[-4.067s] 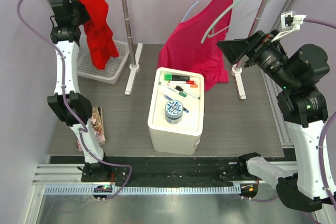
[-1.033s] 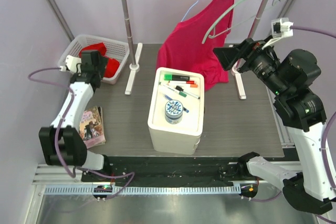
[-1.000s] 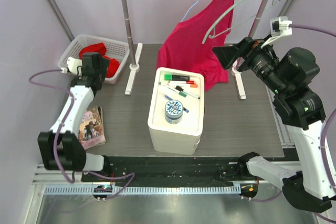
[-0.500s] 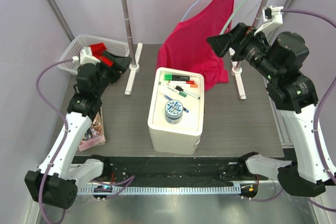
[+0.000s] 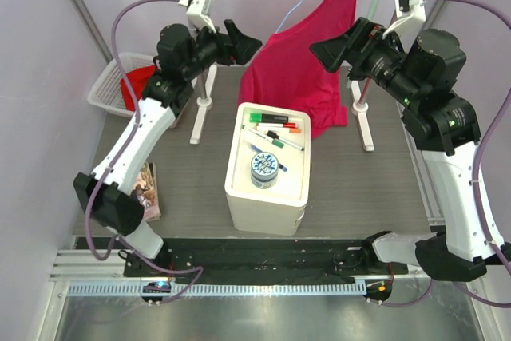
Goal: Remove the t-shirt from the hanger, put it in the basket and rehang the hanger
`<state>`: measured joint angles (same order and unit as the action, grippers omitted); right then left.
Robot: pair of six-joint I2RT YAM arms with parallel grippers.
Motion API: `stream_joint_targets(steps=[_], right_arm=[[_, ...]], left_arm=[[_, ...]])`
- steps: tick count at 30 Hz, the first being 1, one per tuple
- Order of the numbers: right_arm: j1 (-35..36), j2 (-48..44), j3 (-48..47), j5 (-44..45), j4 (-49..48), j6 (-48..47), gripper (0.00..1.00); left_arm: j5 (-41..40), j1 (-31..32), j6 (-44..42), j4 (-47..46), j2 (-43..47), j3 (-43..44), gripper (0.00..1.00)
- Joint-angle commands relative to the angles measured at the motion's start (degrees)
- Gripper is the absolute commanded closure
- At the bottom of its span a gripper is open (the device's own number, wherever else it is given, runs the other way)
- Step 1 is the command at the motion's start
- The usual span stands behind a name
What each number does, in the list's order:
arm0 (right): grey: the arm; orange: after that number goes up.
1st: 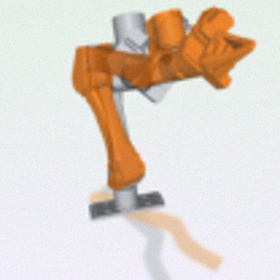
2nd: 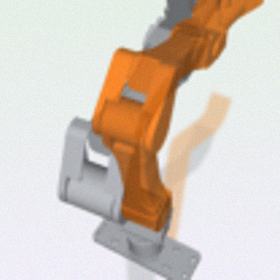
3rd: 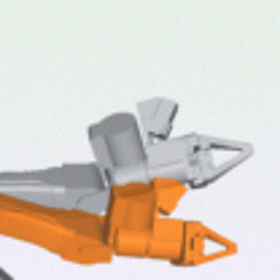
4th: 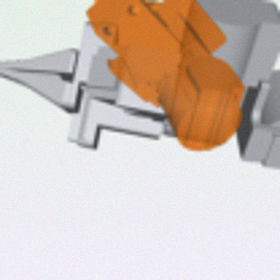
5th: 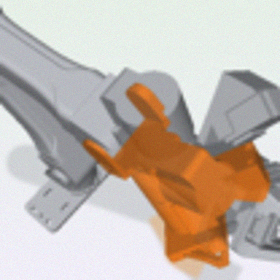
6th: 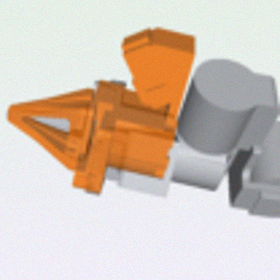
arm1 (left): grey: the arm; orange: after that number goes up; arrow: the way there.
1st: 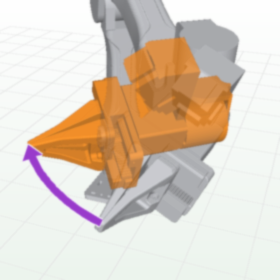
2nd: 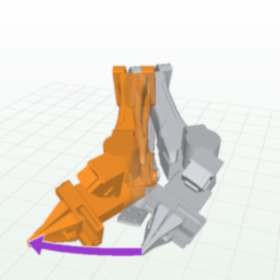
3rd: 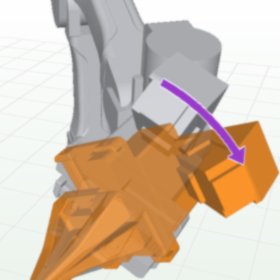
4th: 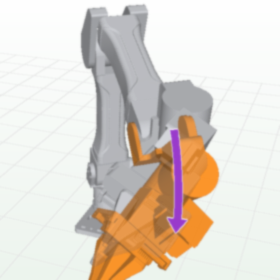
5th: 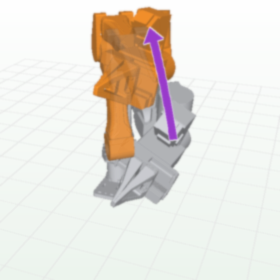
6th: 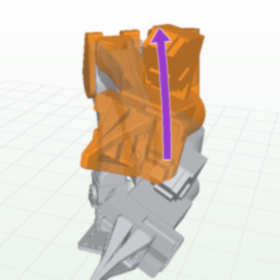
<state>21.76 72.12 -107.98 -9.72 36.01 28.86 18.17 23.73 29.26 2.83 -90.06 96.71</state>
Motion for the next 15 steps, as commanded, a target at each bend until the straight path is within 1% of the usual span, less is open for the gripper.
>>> stream_joint_targets(steps=[1, 4, 6, 15], right_arm=[[0.3, 2.0, -5.6, -0.2, -0.7, 0.0, 0.01], [0.2, 3.0, -6.9, -0.1, -0.8, -0.2, 0.01], [0.3, 3.6, -7.3, -0.1, -0.8, -0.2, 0.01], [0.3, 5.0, -7.2, -0.6, -0.8, 0.2, 0.01]], left_arm=[[5.0, -0.3, -6.1, 3.3, -6.5, 9.8, 0.16], [9.1, -0.3, -3.2, 1.3, -10.7, 13.4, 0.17], [9.0, 0.1, -2.8, 1.3, -12.2, 14.6, 0.19], [7.7, 2.4, -2.9, 0.6, -14.4, 14.7, 0.21]])
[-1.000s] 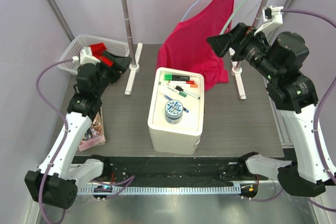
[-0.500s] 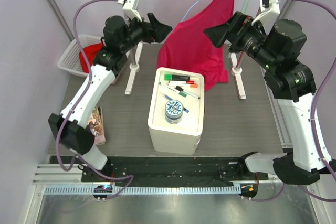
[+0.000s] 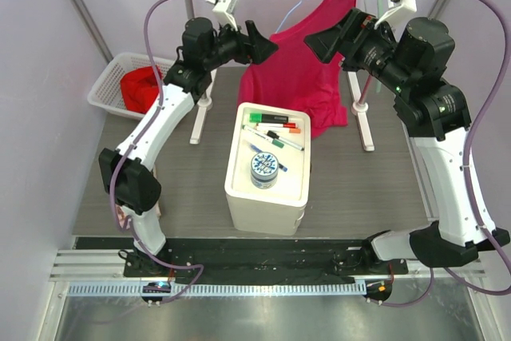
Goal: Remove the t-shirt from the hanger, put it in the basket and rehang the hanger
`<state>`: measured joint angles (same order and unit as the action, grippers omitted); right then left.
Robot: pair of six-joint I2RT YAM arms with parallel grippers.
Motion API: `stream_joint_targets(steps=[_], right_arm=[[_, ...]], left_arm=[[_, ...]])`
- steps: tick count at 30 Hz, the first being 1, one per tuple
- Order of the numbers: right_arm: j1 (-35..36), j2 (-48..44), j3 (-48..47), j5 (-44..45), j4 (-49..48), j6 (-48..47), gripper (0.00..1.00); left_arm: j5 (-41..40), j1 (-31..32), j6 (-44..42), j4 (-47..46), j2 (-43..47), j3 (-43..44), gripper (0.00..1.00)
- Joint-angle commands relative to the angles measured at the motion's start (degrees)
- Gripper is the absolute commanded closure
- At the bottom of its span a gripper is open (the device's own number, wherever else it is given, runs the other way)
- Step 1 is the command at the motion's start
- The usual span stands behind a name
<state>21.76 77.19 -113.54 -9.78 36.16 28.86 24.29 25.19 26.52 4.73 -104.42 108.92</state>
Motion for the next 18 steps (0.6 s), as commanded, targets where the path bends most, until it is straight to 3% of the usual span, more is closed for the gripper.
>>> stream_joint_targets(steps=[1, 10, 16, 18], right_arm=[[0.3, 0.0, -1.5, -0.4, -0.9, 0.2, 0.01], [0.3, 0.2, -0.5, 0.4, -2.2, 0.8, 0.01], [0.3, 0.2, 0.4, 1.4, -4.8, 1.2, 0.01], [0.3, 0.8, 0.2, 0.8, -5.6, 1.7, 0.01]], left_arm=[[1.4, 1.1, -0.2, -1.3, -0.3, 2.6, 0.22], [-1.3, 2.0, 0.2, -0.1, -2.8, 3.9, 0.35], [-4.3, 2.1, 0.4, 3.0, -3.9, 6.3, 0.51], [-4.5, 2.1, 0.7, 2.8, -3.4, 6.0, 0.6]])
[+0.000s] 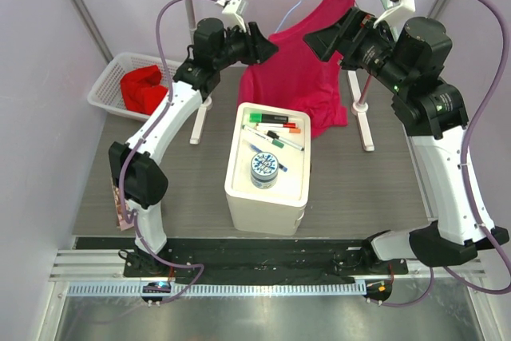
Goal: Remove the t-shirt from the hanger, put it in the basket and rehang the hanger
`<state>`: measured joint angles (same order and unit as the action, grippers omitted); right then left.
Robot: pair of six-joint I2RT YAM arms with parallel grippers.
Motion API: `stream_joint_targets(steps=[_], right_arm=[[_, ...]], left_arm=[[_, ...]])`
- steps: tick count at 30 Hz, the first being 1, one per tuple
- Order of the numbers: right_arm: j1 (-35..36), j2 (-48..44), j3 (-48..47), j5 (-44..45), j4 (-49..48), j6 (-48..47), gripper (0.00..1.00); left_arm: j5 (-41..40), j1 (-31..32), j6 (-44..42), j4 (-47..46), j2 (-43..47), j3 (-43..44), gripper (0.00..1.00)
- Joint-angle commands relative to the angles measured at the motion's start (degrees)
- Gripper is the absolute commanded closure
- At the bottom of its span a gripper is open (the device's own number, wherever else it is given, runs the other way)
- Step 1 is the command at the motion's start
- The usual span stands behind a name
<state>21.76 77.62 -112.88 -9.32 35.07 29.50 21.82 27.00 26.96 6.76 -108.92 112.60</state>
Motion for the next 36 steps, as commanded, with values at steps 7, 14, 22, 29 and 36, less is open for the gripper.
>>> stream_joint_targets(steps=[7, 14, 22, 29, 36], right_arm=[[0.4, 2.4, -1.0, -0.4, -4.7, -0.4, 0.01], [0.3, 2.1, -0.1, 0.5, -5.2, -1.9, 0.01], [0.3, 2.5, 0.4, 0.6, -5.5, -2.9, 0.01], [0.3, 3.2, 1.3, -1.6, -9.0, -4.5, 0.04], [1.6, 10.7, -5.0, -3.9, -9.4, -4.6, 0.06]], left_arm=[[-1.7, 0.2, -0.1, 4.1, 1.6, 6.0, 0.97], [-3.3, 0.2, -4.8, 9.0, 3.7, 11.4, 1.0], [-6.0, -0.2, -11.2, 15.3, 4.2, 17.5, 1.0], [-1.5, -4.9, -15.5, 19.6, 9.3, 14.5, 1.0], [5.9, -11.0, -13.8, 20.5, 16.4, 6.9, 1.0]])
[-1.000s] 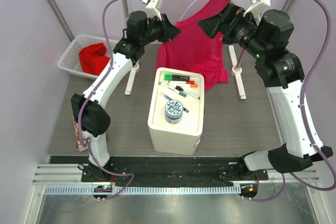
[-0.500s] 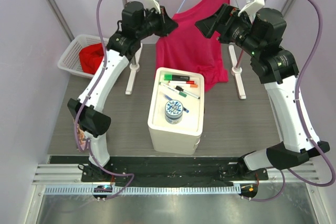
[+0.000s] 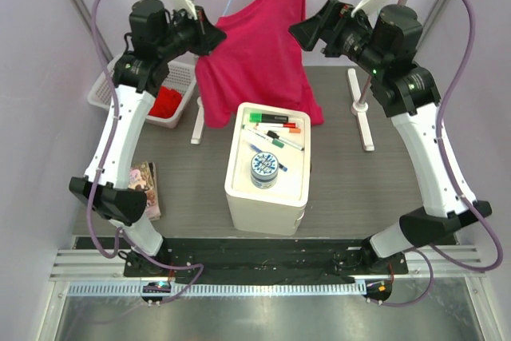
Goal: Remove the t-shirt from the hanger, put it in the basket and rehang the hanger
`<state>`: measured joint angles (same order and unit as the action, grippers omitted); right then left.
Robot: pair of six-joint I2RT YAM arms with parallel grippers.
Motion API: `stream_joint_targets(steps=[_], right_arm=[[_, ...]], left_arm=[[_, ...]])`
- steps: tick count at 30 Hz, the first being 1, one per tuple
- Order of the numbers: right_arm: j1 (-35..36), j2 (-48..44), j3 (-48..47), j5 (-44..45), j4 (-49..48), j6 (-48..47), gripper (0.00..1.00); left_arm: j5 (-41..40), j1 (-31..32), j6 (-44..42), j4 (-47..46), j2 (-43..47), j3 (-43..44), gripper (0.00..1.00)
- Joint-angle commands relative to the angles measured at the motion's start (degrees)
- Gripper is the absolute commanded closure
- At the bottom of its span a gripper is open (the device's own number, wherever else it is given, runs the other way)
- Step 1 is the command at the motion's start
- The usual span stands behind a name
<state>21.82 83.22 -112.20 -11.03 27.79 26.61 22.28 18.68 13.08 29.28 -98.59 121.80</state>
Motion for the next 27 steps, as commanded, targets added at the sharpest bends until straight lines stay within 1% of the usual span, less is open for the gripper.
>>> stream_joint_targets(steps=[1, 2, 3, 4, 6, 11, 12, 15, 17, 19, 21, 25, 27], right_arm=[[2.3, 6.8, -7.5, -2.2, -1.1, -2.5, 0.06], [3.1, 8.2, -11.4, -1.5, 0.1, -4.2, 0.06], [5.0, 11.1, -13.3, -1.0, 2.4, -4.8, 0.06], [5.7, 12.0, -14.8, -0.5, 2.9, -5.4, 0.06], [7.3, 13.5, -17.0, 1.0, 2.4, -6.3, 0.05], [11.7, 18.7, -22.8, 0.9, 2.0, -8.9, 0.05], [12.0, 19.0, -23.1, 1.4, 2.0, -9.5, 0.05], [13.3, 18.7, -21.6, 3.6, 0.3, -11.7, 0.07], [13.4, 18.6, -21.1, 5.4, -0.1, -12.7, 0.11], [13.4, 19.1, -21.4, 7.1, -0.4, -14.9, 0.19], [13.4, 19.8, -22.4, 8.4, -0.2, -16.0, 0.23], [13.4, 21.4, -23.9, 9.4, -0.8, -17.7, 0.35], [13.4, 22.1, -24.8, 9.2, -1.2, -18.7, 0.35]], left_arm=[[5.8, -3.0, -0.2, -1.4, 7.2, -3.6, 1.0], [6.1, -3.1, -1.1, -0.9, 7.7, -4.2, 1.0], [6.9, -3.1, -1.6, -0.2, 8.1, -5.0, 1.0], [7.3, -3.1, -2.2, 1.2, 8.6, -5.5, 1.0], [8.0, -3.2, -3.4, 1.9, 10.3, -8.1, 1.0], [8.4, -3.4, -3.7, 1.5, 14.6, -14.3, 1.0], [8.3, -3.4, -3.6, 1.4, 15.9, -16.2, 1.0], [8.3, -3.5, -3.8, 1.8, 17.3, -18.3, 1.0], [8.5, -3.5, -4.4, 2.5, 17.8, -18.6, 1.0], [8.9, -3.6, -4.9, 3.2, 18.6, -19.3, 1.0], [9.7, -3.5, -5.1, 3.2, 19.0, -20.1, 1.0], [10.5, -3.5, -5.7, 4.2, 19.9, -20.9, 1.0], [12.1, -3.5, -5.8, 4.4, 20.1, -21.4, 1.0]])
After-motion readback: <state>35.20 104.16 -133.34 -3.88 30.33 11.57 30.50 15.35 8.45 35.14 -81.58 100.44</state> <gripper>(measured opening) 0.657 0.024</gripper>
